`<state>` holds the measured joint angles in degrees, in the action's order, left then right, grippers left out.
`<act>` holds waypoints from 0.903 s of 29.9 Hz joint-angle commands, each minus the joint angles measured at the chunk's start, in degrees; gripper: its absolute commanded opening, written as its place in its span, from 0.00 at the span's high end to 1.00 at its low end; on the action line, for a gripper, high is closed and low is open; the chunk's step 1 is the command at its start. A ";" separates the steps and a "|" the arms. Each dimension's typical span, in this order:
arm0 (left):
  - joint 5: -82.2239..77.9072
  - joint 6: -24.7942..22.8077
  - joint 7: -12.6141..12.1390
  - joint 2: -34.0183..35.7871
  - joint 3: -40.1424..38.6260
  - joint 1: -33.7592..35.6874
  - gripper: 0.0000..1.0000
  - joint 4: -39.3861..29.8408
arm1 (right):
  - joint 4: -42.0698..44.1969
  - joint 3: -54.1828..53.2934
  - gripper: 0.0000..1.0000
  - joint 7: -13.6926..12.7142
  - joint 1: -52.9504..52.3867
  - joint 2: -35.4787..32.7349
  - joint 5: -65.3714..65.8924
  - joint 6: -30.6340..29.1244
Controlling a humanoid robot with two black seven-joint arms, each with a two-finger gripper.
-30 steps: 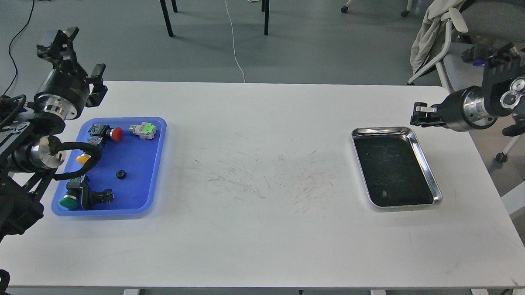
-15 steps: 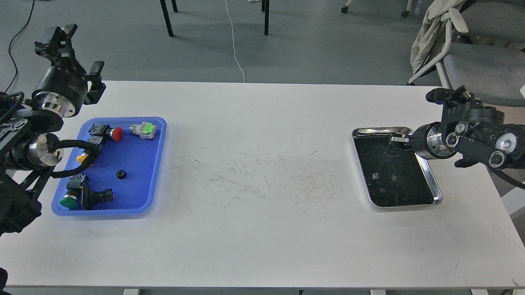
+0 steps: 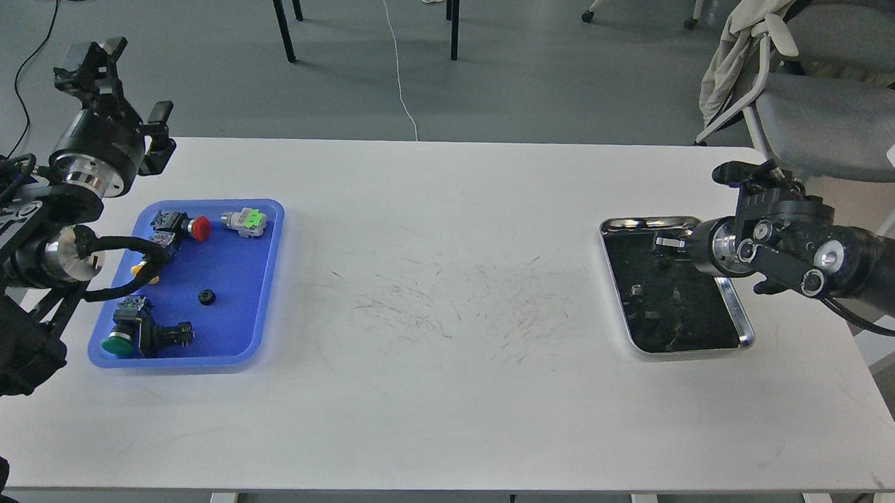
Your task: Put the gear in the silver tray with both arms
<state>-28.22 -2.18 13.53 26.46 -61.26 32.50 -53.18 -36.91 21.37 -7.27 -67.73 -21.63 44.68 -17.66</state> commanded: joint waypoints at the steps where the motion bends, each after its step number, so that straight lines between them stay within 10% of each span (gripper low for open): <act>1: 0.00 -0.02 0.00 0.34 0.00 0.02 0.02 0.00 | 0.17 -2.99 0.08 0.15 0.05 0.01 -0.12 0.61; 17: -0.79 -0.37 -1.14 5.61 0.00 0.11 0.02 -1.22 | -4.22 -41.73 0.06 0.06 -0.39 -6.49 -2.04 0.69; 27: -0.88 -1.16 -3.87 18.96 0.09 -0.68 0.02 -13.51 | -4.66 -67.15 0.05 0.06 8.65 -9.83 -32.87 0.34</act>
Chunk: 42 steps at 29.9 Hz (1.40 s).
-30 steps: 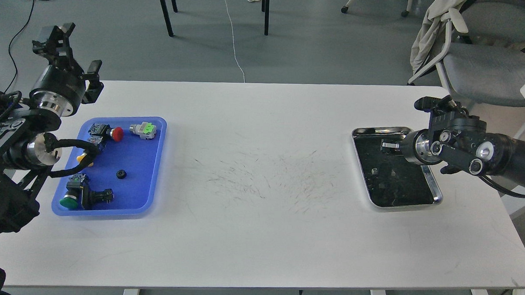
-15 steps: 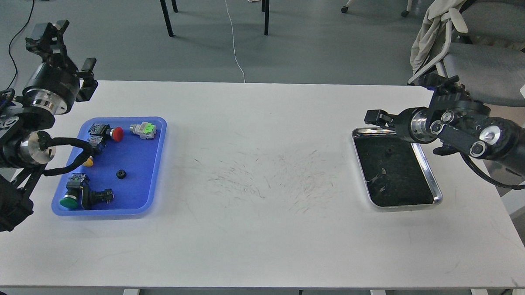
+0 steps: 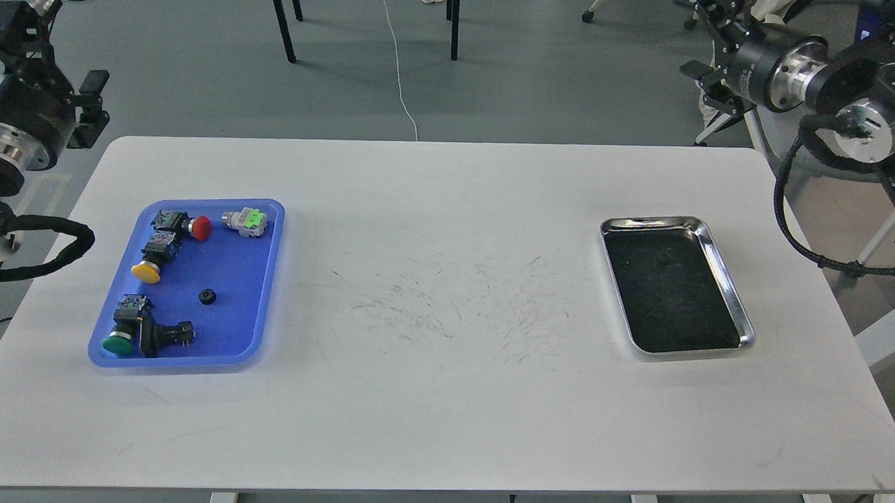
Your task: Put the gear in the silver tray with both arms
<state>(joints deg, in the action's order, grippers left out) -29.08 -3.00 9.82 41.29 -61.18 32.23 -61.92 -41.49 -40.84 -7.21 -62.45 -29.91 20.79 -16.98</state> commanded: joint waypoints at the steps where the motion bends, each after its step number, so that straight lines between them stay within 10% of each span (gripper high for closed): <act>1: -0.01 -0.95 -0.24 5.98 0.01 -0.50 0.02 -7.32 | -0.08 -7.21 0.05 0.09 5.30 -1.64 -13.80 -0.86; 11: -0.89 -9.04 -0.77 19.80 0.19 -9.56 0.02 -22.46 | -4.83 -20.42 0.03 1.23 21.05 -1.11 -29.84 -5.78; 16: -27.90 -13.97 -0.60 24.81 10.02 -10.87 0.02 -25.36 | -5.09 -24.90 0.03 3.34 31.68 2.05 -30.11 -11.02; 29: -79.44 -4.22 -0.33 13.91 23.46 -10.79 0.03 -18.95 | -4.83 -24.55 0.03 4.92 36.69 3.02 -30.02 -11.02; 42: -84.21 2.82 4.41 4.07 29.10 -8.50 0.05 -0.85 | -5.00 -23.67 0.03 6.07 39.07 4.77 -29.76 -11.02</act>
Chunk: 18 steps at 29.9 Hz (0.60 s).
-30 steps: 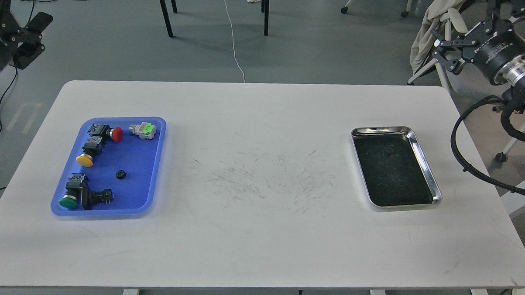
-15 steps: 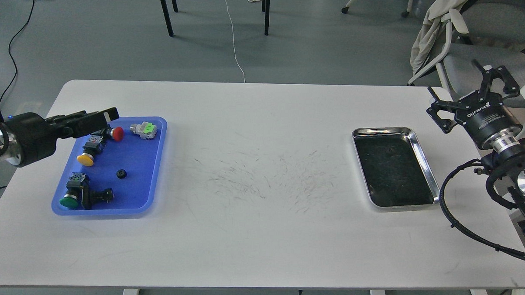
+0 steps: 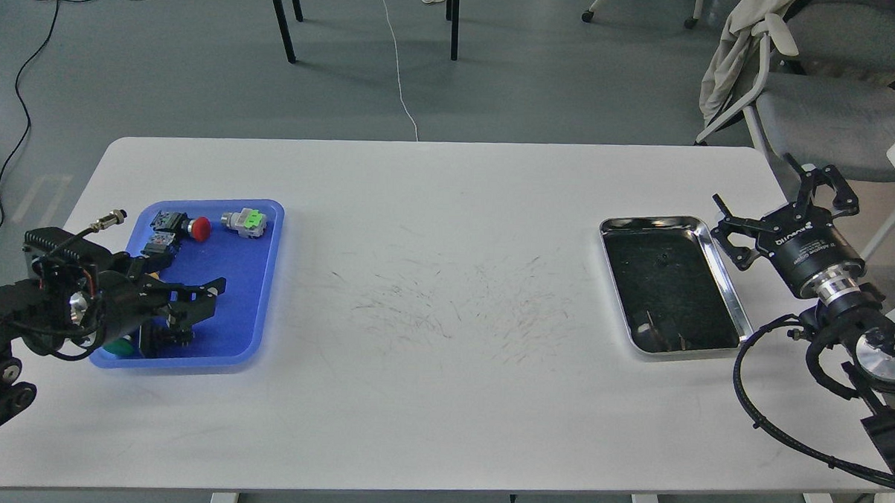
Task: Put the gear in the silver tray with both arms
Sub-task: 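Reach the left gripper into the blue tray and grasp another black gear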
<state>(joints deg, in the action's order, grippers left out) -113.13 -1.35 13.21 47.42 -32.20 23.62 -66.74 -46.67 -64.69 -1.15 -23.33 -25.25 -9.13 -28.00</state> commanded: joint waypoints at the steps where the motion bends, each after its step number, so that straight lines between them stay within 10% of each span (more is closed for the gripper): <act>1: -0.24 1.52 1.12 -2.50 0.21 0.11 0.05 5.03 | 0.17 0.18 0.03 0.01 -0.22 0.11 0.17 0.00; 18: -0.86 7.94 2.88 -5.40 6.27 1.26 0.22 13.21 | -0.27 0.35 0.03 0.01 -0.57 0.20 0.25 0.00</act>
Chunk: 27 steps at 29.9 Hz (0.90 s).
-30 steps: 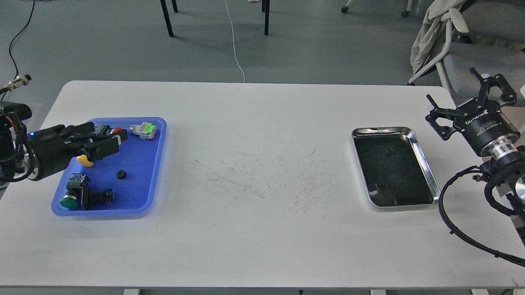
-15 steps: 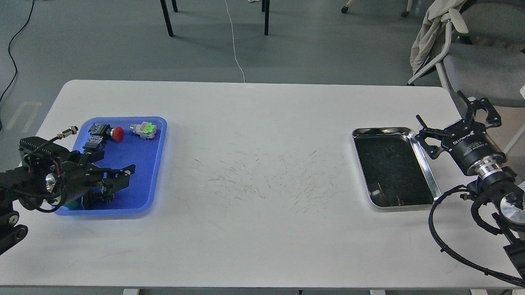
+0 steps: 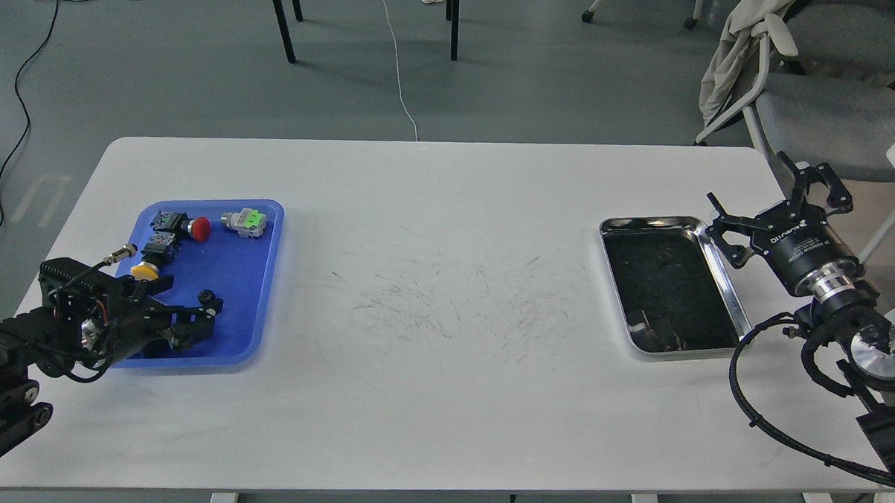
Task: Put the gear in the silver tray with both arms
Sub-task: 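Reach the left gripper into the blue tray and grasp another black gear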
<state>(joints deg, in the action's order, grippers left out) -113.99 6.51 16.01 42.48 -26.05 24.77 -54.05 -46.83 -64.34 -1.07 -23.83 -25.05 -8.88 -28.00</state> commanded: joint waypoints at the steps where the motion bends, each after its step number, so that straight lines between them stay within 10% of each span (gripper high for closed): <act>1: -0.09 0.08 0.16 -0.73 0.12 0.10 0.23 0.62 | -0.11 0.00 0.03 -0.07 -0.16 0.00 0.00 0.00; 20: 0.88 -0.53 0.87 -1.61 6.01 4.50 0.86 3.69 | -1.86 0.00 0.03 -0.07 0.02 -0.09 0.35 0.00; 27: 1.05 -0.53 1.22 -1.26 5.84 4.85 0.91 3.52 | -1.86 -0.09 0.03 -0.07 -0.07 -0.09 0.44 0.00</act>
<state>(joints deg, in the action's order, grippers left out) -113.03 5.97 17.16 41.09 -20.05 29.34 -50.29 -48.70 -64.42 -1.14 -23.90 -25.14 -8.51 -28.00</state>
